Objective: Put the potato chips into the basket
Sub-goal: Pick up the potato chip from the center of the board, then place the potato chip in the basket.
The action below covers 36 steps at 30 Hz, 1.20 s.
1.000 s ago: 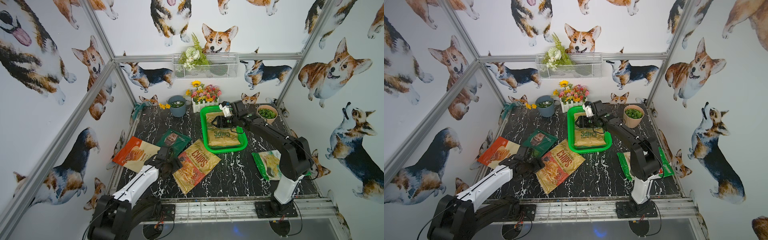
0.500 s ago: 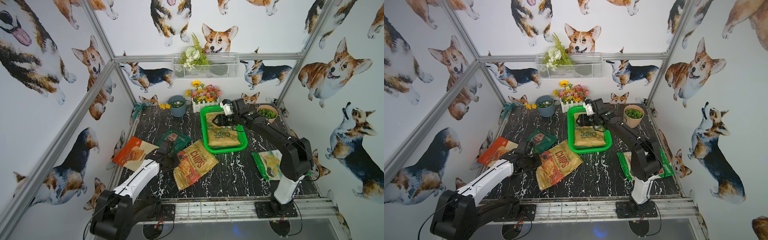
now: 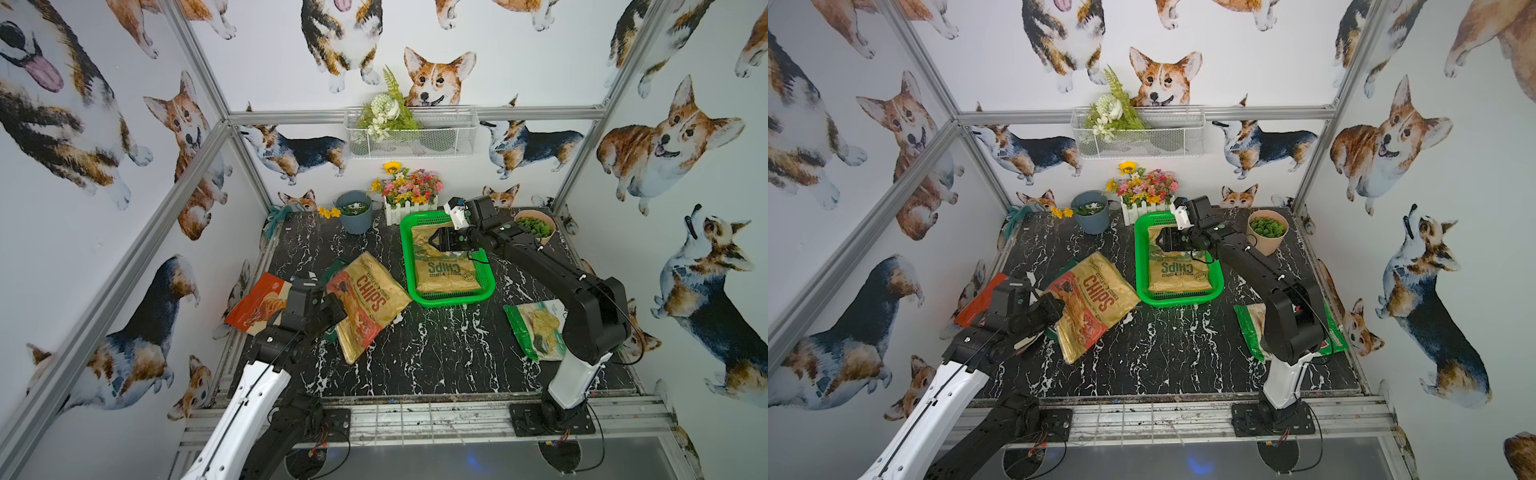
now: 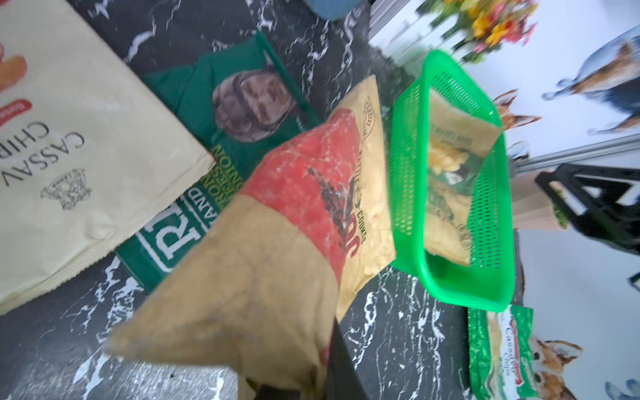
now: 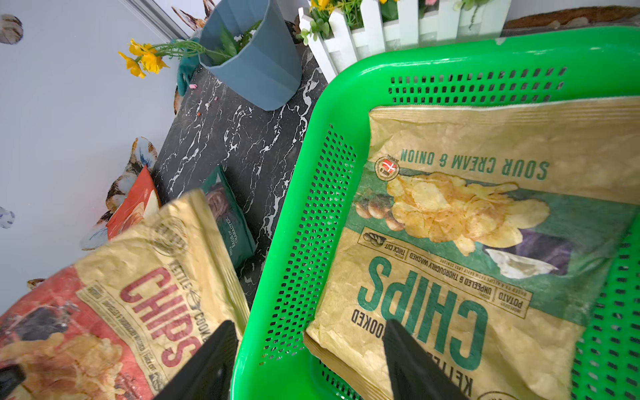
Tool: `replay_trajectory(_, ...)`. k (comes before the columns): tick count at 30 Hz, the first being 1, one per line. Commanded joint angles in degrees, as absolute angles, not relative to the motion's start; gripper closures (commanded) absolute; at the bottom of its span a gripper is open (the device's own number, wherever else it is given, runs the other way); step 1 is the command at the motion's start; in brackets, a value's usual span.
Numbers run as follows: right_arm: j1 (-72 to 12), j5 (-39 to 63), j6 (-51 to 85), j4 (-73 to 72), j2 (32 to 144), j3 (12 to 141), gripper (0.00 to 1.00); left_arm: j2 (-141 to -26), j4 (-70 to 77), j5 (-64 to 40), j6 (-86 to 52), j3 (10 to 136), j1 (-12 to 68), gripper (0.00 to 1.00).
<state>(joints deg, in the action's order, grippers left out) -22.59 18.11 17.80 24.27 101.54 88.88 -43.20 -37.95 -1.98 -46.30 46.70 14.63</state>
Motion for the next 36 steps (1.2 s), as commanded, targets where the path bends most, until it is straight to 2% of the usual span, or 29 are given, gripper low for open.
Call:
replay_trajectory(1, -22.5, 17.2, 17.3, 23.8, 100.6, 89.7, 0.3, -42.9, -31.0, -1.7, -42.4, 51.3, 14.5, 1.0)
replay_trajectory(8, -21.2, 16.8, 18.2, 21.6, 96.9, 87.7, 0.3, -49.5, -27.1, -3.0, -38.2, 64.8, 14.6, 1.0)
replay_trajectory(14, -16.0, 16.9, 24.8, 12.0, 88.9, 79.6, 0.3, -56.2, -5.5, -6.0, -54.0, 62.0, 16.1, 1.0)
replay_trajectory(17, -12.5, 17.2, 28.6, 6.1, 84.6, 74.9, 0.3, -62.3, 0.7, 1.5, -57.3, 63.4, 23.5, 1.0)
replay_trajectory(20, -9.5, 17.8, 31.3, 2.3, 81.6, 72.2, 0.3, -70.3, -0.4, 8.4, -57.4, 68.6, 30.1, 1.0)
replay_trajectory(23, -7.7, 17.8, 32.7, 1.4, 79.5, 71.2, 0.3, -76.5, -5.3, 12.4, -65.4, 71.4, 32.2, 1.0)
replay_trajectory(29, -7.0, 17.5, 33.1, -0.4, 76.1, 66.7, 0.29, -84.8, -1.1, 23.6, -78.2, 71.1, 38.9, 1.0)
replay_trajectory(33, -5.9, 18.8, 33.5, -0.6, 74.9, 64.8, 0.3, -90.2, 1.2, 25.4, -87.5, 71.7, 41.4, 1.0)
replay_trajectory(36, -5.0, 19.8, 33.1, -0.5, 74.4, 64.2, 0.29, -94.5, 5.0, 26.5, -88.9, 74.0, 43.5, 1.0)
